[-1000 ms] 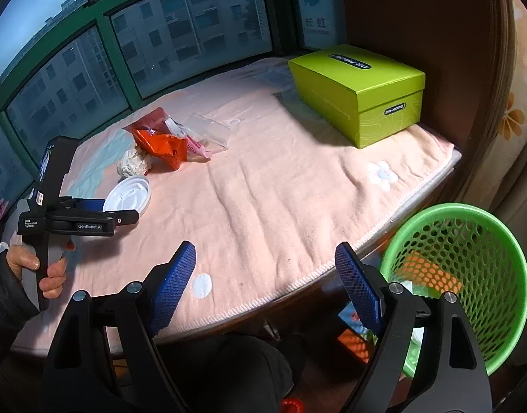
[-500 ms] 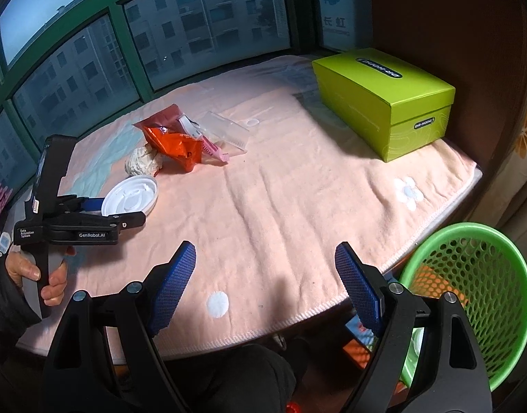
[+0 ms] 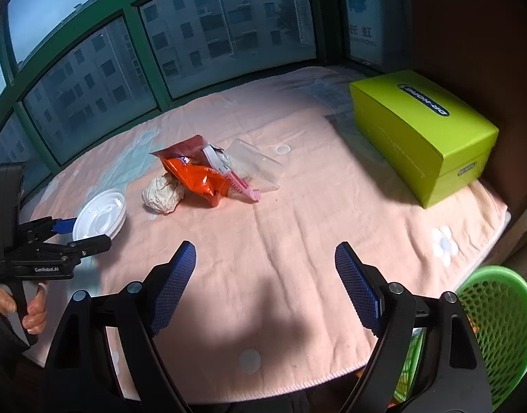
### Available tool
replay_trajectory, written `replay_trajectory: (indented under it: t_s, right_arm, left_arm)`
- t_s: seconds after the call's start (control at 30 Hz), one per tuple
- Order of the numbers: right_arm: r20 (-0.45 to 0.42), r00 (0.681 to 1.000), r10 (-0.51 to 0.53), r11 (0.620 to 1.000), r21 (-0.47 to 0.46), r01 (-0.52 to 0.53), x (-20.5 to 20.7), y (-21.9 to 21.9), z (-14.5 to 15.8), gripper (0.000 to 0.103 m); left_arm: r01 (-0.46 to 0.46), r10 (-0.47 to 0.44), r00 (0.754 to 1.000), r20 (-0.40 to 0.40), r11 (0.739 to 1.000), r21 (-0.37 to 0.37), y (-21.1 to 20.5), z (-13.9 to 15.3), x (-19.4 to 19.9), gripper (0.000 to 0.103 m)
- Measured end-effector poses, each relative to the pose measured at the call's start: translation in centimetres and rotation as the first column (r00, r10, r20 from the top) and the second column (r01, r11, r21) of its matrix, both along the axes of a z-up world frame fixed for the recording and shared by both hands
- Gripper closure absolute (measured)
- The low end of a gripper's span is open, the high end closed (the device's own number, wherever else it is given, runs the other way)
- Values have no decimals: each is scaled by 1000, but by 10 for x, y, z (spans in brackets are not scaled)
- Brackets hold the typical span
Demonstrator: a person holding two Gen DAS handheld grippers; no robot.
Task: Collect trash
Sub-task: 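Lift the white lid with the left gripper while the right tool reaches toward the clear container, then grasp the clear plastic container with the right gripper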
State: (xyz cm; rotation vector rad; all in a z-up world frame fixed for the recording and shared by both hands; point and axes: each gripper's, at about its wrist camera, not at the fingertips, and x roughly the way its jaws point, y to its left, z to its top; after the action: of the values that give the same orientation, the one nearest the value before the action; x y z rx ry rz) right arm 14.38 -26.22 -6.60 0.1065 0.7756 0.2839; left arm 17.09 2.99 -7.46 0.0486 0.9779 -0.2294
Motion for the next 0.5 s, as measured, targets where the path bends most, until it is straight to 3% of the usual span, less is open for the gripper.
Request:
replay_trajectory:
  t_s: [0.33, 0.5]
  right_arm:
    - [-64, 998, 22, 998, 63, -18, 70, -2, -5, 26]
    - [-104, 993, 56, 987, 153, -39, 110, -4, -9, 29]
  left_arm:
    - [-48, 48, 999, -3, 998, -45, 22, 5, -1, 18]
    - [-64, 64, 998, -2, 997, -52, 26, 7, 1, 19]
